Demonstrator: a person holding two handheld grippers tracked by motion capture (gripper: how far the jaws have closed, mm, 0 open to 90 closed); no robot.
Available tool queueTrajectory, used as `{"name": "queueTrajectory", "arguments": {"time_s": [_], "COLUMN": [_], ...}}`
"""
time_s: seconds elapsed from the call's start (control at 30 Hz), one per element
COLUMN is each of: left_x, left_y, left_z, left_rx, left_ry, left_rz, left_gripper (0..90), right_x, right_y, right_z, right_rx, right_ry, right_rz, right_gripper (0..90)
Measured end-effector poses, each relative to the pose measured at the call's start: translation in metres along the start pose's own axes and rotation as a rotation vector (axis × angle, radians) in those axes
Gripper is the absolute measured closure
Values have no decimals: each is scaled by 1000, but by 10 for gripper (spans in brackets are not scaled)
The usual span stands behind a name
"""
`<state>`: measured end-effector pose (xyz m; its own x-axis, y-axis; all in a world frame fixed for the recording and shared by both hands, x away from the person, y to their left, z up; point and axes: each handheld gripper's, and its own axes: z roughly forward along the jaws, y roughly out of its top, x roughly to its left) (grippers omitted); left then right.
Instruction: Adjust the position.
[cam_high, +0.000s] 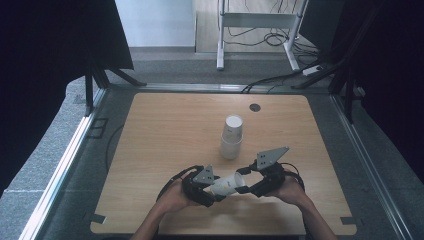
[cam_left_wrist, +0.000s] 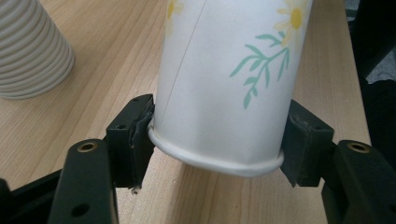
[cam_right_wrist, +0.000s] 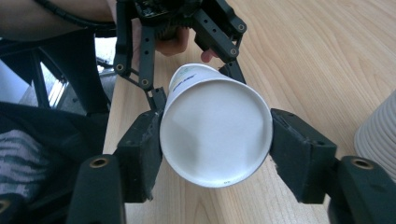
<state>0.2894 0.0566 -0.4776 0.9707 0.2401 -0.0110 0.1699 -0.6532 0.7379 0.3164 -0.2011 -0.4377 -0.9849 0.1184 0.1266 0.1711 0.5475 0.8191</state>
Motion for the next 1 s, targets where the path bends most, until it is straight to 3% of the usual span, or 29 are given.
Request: {"name": "queueTrajectory", "arguments": {"time_s": [0.2,0.37,0.63,1.0], "left_x": [0,1,-2,-13], "left_y": [4,7,16,28], "left_z": [-4,-8,-12,-13], "left_rx": [40,70,131,249], "left_ry": [17,37,60,73], "left_rz": [11,11,28,88], "left_gripper": [344,345,345,345], "right_x": [4,8,13,19], "right_y": [7,12,22,31], "right_z": [-4,-7,-4,7], "right_rx": [26,127,240,353], "right_ry": [-24,-73,-115,-94], "right_rz": [-19,-43,-72,-133], "right_gripper": [273,222,204,228]}}
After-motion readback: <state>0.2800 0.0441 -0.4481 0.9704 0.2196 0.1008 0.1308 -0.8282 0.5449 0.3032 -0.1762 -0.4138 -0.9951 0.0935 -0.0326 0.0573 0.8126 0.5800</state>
